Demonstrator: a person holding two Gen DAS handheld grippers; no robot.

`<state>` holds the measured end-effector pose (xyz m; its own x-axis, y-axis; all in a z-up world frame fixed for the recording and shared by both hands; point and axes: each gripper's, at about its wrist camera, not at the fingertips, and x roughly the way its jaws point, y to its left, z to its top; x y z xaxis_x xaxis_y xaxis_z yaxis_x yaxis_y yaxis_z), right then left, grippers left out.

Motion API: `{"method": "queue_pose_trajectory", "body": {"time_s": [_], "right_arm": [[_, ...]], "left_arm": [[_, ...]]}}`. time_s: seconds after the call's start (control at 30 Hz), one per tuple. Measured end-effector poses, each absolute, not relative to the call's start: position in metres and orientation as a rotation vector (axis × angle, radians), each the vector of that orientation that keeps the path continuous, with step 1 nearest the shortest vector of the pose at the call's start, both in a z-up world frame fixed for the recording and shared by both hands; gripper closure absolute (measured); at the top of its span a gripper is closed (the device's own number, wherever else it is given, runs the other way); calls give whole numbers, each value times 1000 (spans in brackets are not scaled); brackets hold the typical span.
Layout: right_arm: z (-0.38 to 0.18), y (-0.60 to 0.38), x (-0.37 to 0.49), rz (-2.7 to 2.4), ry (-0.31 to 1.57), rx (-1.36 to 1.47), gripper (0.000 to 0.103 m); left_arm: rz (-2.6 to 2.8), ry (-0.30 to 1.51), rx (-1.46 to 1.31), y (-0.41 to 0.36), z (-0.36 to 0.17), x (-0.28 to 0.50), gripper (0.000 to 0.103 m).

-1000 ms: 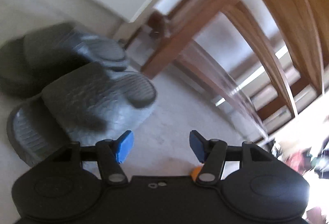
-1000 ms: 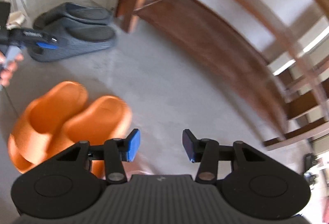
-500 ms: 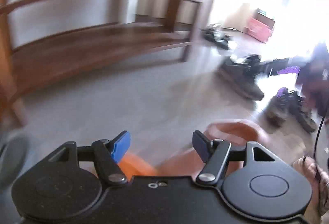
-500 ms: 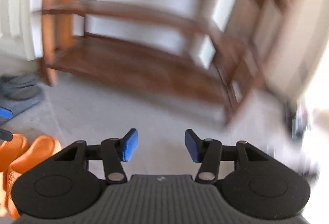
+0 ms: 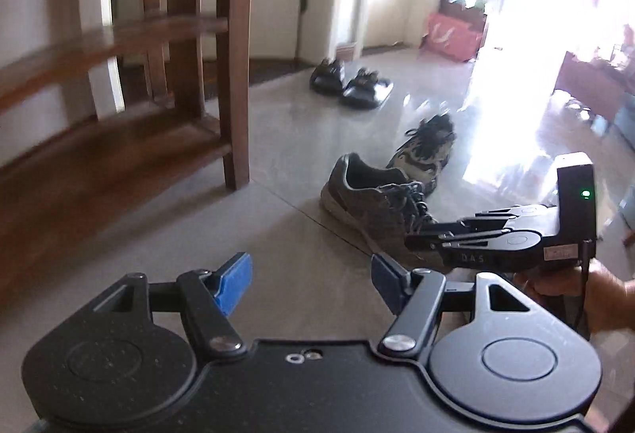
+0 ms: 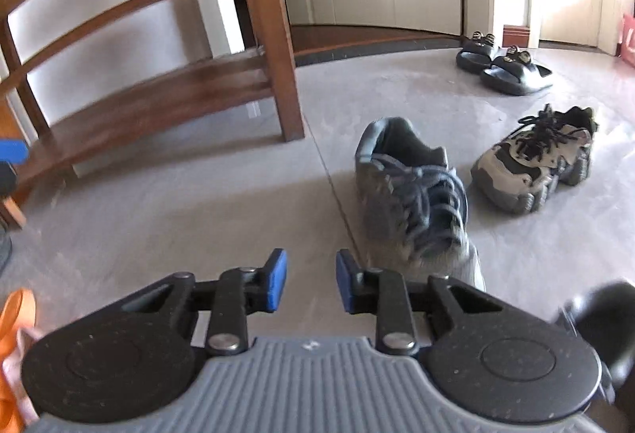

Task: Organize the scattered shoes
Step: 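Grasp the grey-blue sneaker by its heel with the left tool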

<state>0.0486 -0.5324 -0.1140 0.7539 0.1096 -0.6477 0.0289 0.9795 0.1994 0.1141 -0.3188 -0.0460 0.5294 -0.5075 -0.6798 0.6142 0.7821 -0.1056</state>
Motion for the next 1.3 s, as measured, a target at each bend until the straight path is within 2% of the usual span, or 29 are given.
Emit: {"method": "queue_pose_trajectory", "body": {"time_s": [0.13,0.3,0.43,0.53,0.77,0.93,1.03,1.1,1.17,1.3], "right_arm": [[-112,-570,60,11,654,234,70],[-102,-626,52,-80,620,210,70],[-98,-638,50,-96,619,139,69],[-105,-634,52,-110,636,155,65],[-125,-602,47,-167,689,259,65],[-120,-597,30,-197,716,231,64],[-117,-603,20,-237,718,207,63],[-114,-606,13,-255,716,203,63],[-112,-605,9,-257,711,197,61],[-111,-599,4,-234,701,176,60]], "left_arm": [[-646,799,100,-374,-63,139,37],[-679,761,83,-441,-85,155,37],[-636,779,-82,-450,-100,169,37],[-607,798,-162,-444,-114,181,37],[-556,920,-379,-445,-148,231,37],[-551,959,-377,-470,-156,252,37],[-515,983,-346,-484,-165,256,42],[-484,992,-325,-490,-170,256,50],[-457,996,-308,-493,-175,256,64],[-459,979,-263,-492,-180,262,76]]}}
